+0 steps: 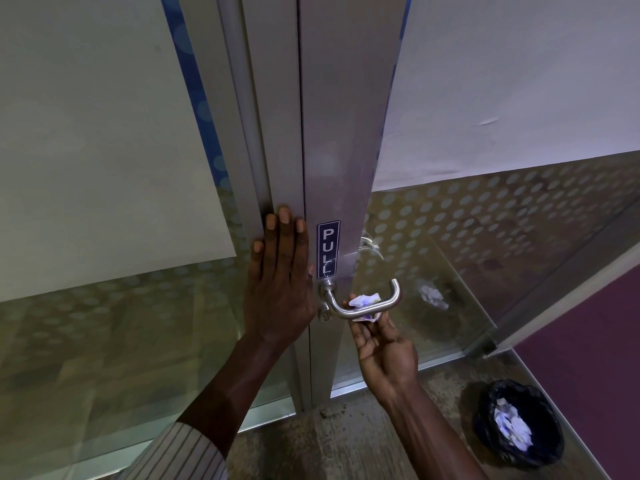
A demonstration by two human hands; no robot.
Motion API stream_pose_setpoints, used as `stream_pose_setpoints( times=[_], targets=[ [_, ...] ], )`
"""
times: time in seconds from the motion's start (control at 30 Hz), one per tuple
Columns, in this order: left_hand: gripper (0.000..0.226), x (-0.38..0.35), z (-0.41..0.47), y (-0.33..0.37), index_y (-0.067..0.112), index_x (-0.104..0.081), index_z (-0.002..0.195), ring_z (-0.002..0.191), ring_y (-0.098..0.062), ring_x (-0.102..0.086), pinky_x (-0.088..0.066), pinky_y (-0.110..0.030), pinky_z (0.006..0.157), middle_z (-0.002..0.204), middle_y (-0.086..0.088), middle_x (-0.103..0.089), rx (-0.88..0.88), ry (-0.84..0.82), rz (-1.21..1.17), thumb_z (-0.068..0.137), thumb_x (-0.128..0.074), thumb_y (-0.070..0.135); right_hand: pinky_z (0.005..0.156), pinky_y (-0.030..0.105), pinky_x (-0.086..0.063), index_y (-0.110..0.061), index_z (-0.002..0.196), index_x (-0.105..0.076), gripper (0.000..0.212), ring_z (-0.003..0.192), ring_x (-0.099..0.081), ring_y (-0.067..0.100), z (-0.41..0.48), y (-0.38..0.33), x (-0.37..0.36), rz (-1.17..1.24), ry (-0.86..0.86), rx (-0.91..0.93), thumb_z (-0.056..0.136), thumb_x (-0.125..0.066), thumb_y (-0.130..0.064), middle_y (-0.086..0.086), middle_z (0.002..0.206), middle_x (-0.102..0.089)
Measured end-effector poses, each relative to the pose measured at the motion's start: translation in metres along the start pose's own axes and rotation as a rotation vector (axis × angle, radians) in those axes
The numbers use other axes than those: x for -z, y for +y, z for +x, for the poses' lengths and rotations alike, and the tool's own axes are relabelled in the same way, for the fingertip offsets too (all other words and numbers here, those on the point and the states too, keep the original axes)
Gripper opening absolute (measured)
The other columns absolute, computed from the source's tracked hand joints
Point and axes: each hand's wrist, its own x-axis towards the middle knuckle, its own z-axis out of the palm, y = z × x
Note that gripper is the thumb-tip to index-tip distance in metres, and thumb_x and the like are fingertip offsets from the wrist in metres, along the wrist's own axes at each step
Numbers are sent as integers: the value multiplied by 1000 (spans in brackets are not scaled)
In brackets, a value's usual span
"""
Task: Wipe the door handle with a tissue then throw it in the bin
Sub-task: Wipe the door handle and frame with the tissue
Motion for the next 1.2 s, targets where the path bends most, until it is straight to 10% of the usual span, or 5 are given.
stream_pose_setpoints(
  times=[0.37,0.63,0.8,0.93,1.2],
  targets=[
    [75,-2,0,-2,9,5,180,178,-28,12,10,-42,144,188,-14,14,-4,13,-13,118,-32,32,98,47,-63,8,128,-67,33,116,-77,37,-15,12,-11,-79,18,-45,111,-42,-5,28,130,-74],
    [73,1,2,0,8,6,179,178,-28,13,10,-42,144,188,-13,16,-16,7,-23,120,-27,34,109,52,-55,9,127,-70,33,116,-74,37,5,-39,-13,-403,179,313,111,-46,-6,31,123,-75],
    [86,3,2,3,9,9,179,177,-26,17,12,-41,144,187,-13,20,9,-3,-19,113,-43,27,98,45,-61,-12,128,-77,27,110,-77,34,14,-48,-18,-1112,223,637,110,-57,-13,12,110,-82],
    [88,5,3,2,9,10,179,177,-26,18,12,-41,144,187,-13,21,5,-8,-14,112,-44,26,116,47,-52,-2,138,-69,46,146,-55,36,5,-29,-3,-1776,81,1053,97,-59,16,20,149,-64],
    [70,6,4,3,11,9,179,177,-25,16,12,-41,144,188,-11,19,-4,-3,-96,122,-15,42,115,56,-51,1,132,-72,63,137,-64,39,-18,24,-2,-2096,-92,1359,79,-39,10,20,136,-73]
  ],
)
